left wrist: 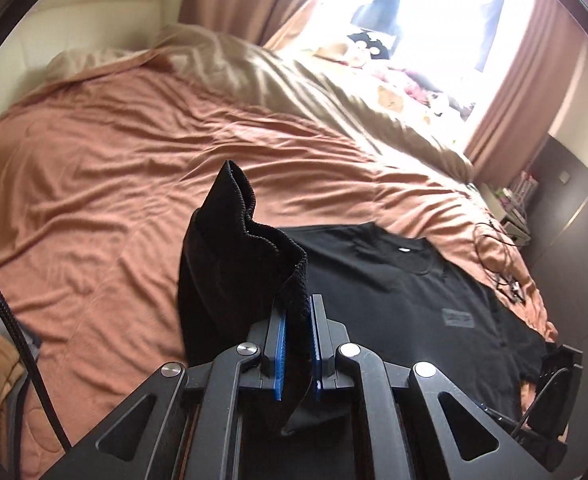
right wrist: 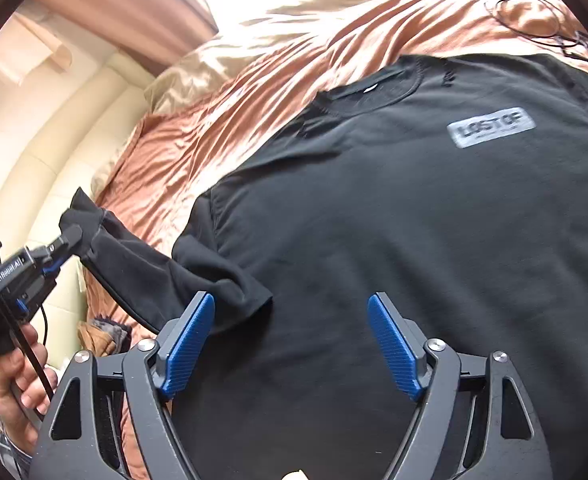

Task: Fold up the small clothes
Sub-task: 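Lift the cuff and lay it back along the body, open left gripper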

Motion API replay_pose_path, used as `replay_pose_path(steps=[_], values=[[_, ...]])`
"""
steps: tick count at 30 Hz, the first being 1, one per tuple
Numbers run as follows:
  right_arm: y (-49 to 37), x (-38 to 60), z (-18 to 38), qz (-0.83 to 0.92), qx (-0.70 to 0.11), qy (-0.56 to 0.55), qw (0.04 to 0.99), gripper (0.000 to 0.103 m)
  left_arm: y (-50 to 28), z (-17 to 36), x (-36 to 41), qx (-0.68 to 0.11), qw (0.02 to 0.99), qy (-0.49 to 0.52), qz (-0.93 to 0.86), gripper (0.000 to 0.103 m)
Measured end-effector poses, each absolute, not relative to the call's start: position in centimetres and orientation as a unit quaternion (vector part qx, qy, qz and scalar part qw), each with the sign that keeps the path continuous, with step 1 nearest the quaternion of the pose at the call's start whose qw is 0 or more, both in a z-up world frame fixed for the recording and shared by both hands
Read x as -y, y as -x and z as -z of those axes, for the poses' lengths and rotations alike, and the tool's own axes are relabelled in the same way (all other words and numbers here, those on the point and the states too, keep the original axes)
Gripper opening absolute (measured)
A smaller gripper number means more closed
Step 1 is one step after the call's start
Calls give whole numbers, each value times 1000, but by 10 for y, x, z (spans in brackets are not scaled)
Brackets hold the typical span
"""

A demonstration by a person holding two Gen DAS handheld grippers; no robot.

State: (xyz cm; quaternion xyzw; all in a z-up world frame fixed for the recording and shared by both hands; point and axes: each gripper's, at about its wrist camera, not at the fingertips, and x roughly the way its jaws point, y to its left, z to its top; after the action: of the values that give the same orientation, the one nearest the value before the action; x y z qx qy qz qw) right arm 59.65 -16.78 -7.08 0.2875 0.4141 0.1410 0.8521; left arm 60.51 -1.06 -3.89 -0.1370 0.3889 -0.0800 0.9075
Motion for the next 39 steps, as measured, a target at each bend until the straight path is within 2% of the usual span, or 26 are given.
replay_pose_path(steps=[8, 17, 27, 36, 38, 39], values=[[-578, 236, 68, -111, -400, -315, 854, 80, -622, 5, 90, -373, 912, 106, 131, 10], [-558, 309, 71, -88, -374, -354, 853, 80, -632, -4, 183, -369, 908, 66, 188, 10], [-534, 373, 79, -63, -343, -390, 852, 80, -642, 9, 276, -378, 895, 14, 238, 10], [-530, 392, 94, -66, -348, -407, 842, 80, -635, 37, 323, -403, 871, -8, 281, 11], [-531, 391, 97, -68, -355, -409, 838, 80, -634, 45, 329, -416, 864, -10, 285, 14], [-534, 389, 99, -69, -357, -411, 836, 80, -633, 49, 329, -423, 860, -11, 285, 19]])
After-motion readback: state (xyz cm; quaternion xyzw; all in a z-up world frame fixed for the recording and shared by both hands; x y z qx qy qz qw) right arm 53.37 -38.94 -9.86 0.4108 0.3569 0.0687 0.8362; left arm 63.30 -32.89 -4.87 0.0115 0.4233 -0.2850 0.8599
